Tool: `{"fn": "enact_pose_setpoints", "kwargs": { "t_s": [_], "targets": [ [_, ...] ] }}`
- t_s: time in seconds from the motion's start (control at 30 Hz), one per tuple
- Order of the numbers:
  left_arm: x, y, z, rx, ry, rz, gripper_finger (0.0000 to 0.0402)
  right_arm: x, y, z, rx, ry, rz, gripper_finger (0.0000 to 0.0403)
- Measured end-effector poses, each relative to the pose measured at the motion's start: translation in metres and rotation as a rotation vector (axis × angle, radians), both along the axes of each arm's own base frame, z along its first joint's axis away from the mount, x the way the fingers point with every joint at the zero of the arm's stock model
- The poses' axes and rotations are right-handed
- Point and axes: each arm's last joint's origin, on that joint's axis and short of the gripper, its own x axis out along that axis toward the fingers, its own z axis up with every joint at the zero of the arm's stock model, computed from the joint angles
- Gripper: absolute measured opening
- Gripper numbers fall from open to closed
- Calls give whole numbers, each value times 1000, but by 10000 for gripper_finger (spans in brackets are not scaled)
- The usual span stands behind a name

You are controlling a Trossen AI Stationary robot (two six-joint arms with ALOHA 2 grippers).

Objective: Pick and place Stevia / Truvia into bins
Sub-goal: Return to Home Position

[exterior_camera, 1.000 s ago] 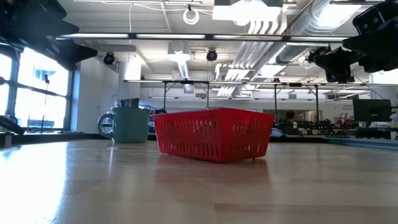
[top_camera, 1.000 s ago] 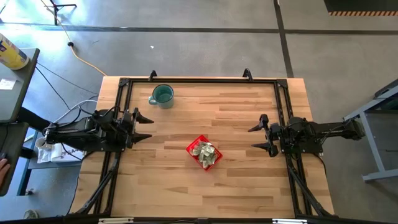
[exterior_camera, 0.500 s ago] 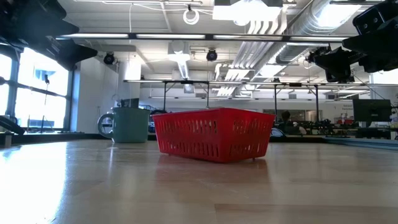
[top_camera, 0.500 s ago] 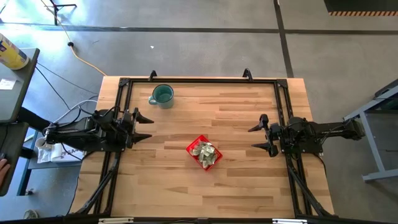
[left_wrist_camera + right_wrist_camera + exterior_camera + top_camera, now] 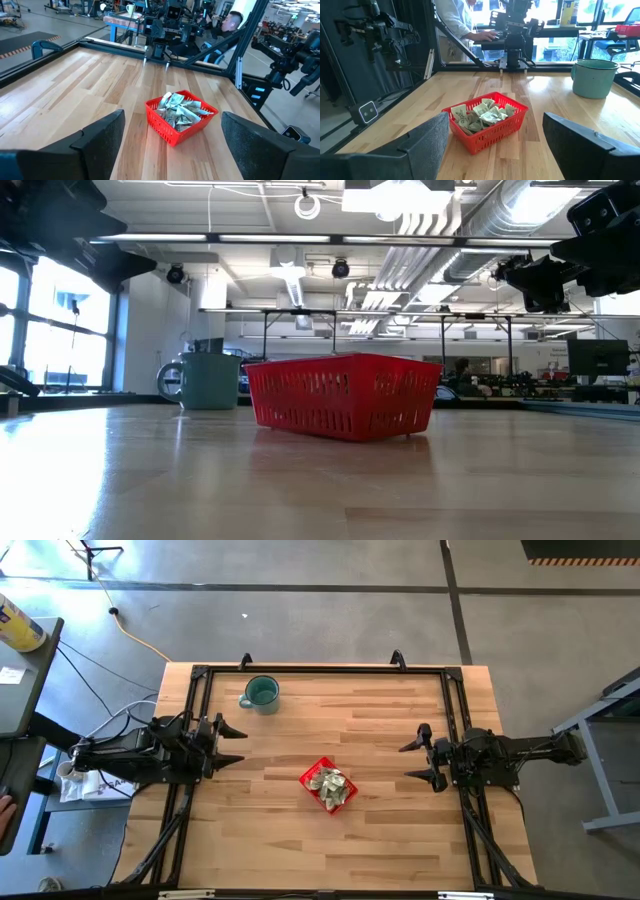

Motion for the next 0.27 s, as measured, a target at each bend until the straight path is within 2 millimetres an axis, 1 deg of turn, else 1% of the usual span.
{"fn": "enact_pose_setpoints", "kwargs": {
  "t_s": [0.27],
  "targets": [
    [0, 0, 0, 0, 0, 0, 366, 0, 0, 0, 0, 0, 0, 312]
  ]
}}
